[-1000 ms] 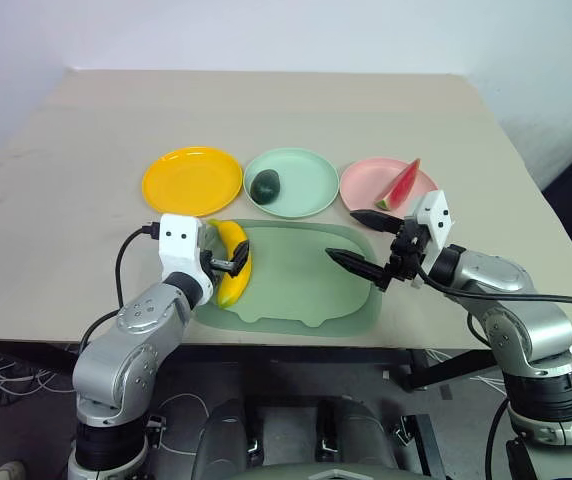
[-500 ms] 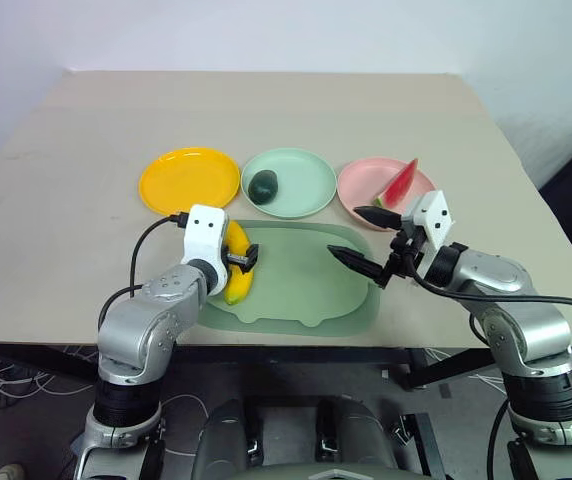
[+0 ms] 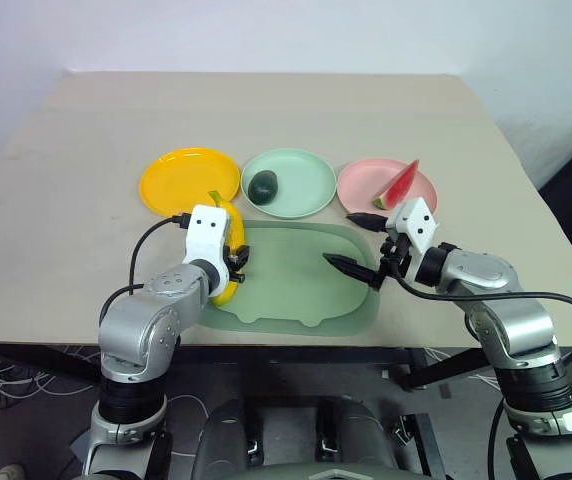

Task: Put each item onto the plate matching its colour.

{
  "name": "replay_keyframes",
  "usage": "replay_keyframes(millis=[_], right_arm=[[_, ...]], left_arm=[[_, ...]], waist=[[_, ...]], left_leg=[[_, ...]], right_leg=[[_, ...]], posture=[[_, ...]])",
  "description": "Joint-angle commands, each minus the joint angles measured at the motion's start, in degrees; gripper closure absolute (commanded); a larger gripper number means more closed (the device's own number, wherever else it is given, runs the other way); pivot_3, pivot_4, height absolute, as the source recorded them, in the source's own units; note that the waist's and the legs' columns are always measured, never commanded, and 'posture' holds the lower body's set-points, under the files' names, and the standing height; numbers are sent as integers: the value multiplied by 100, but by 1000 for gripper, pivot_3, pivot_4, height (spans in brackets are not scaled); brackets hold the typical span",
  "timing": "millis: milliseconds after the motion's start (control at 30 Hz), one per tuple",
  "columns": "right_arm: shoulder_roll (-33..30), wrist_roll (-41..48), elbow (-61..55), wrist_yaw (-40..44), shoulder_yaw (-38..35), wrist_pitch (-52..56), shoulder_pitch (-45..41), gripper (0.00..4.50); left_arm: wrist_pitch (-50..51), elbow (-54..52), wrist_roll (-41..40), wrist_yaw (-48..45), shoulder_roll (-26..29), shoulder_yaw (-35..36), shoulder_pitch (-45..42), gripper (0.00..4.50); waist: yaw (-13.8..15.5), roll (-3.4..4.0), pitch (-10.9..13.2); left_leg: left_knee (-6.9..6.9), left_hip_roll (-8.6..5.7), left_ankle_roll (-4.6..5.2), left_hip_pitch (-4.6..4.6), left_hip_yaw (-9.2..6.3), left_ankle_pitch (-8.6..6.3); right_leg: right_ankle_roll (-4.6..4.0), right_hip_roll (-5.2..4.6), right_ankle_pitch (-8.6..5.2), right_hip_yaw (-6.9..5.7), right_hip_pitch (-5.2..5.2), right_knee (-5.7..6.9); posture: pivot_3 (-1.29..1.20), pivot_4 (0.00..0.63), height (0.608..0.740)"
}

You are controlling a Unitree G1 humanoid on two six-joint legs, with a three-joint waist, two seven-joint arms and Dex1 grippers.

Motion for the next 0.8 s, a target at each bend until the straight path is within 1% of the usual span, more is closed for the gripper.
replay_keyframes(millis=[33,100,133,233,300,367,433,500,567,667,800], right_arm=[[-18,6,-76,36,-26,-143,-121,0],[2,13,-110,36,-22,-138,-102,0],[15,3,-120,36,1,-143,-95,0],[57,-5,-111,38,46,-152,-105,0],[123,-24,-49,14,97,-164,-182,0],[174,-36,3,-10,130,-173,-250,0],[228,-63,43,-34,169,-195,-308,0],[273,-100,99,-61,197,-233,-355,0],[276,-113,144,-57,193,-275,-363,0],[322,-178,218,-115,199,-342,-413,0],[367,-257,231,-189,201,-381,-410,0]], left_arm=[[-278,-76,258,35,136,151,118,2662],[-867,-177,405,-131,338,-72,209,2662],[-1321,-187,502,-169,345,-123,236,2662],[-1975,112,662,-102,145,-91,92,2662],[-2461,768,921,131,-15,-3,-347,2662],[-2834,1287,894,178,-208,228,-731,2662],[-2816,1975,763,332,-350,610,-1291,2662],[-3066,2684,775,319,-288,812,-1792,2662],[-3219,3016,805,278,-266,870,-1997,2662],[-3470,4293,520,154,-168,1403,-2654,2662],[-4092,5858,440,11,98,1784,-3184,2662]], waist=[[1,0,0],[-2,0,0],[1,0,0],[38,-2,1],[86,-4,2],[116,-5,3],[126,-6,3],[125,-6,3],[114,-6,3],[110,-6,4],[72,-7,4]], left_leg=[[0,0,0,0,0,0],[0,0,0,-1,0,0],[0,0,0,-1,1,0],[1,0,0,-7,1,0],[6,-5,2,-7,-3,-1],[12,-5,3,-8,-4,-1],[14,-5,5,-9,-4,-2],[13,-5,7,-10,-3,-2],[10,-4,6,-10,-2,-2],[6,-3,5,-10,3,-1],[7,-3,4,-10,5,0]], right_leg=[[0,0,0,0,0,0],[0,0,0,0,-1,0],[0,0,0,0,-3,0],[0,-2,0,0,-7,0],[0,-8,1,-5,0,0],[-2,-8,3,-6,1,0],[-1,-8,4,-6,1,0],[1,-7,5,-6,0,-1],[1,-3,5,-7,-2,-1],[3,-1,4,-7,-5,-1],[4,0,4,-7,-5,-1]], posture=[[0,150,695],[0,150,695],[0,150,695],[0,150,695],[0,150,695],[0,150,695],[0,150,695],[0,150,695],[0,150,695],[0,150,695],[0,150,695]])
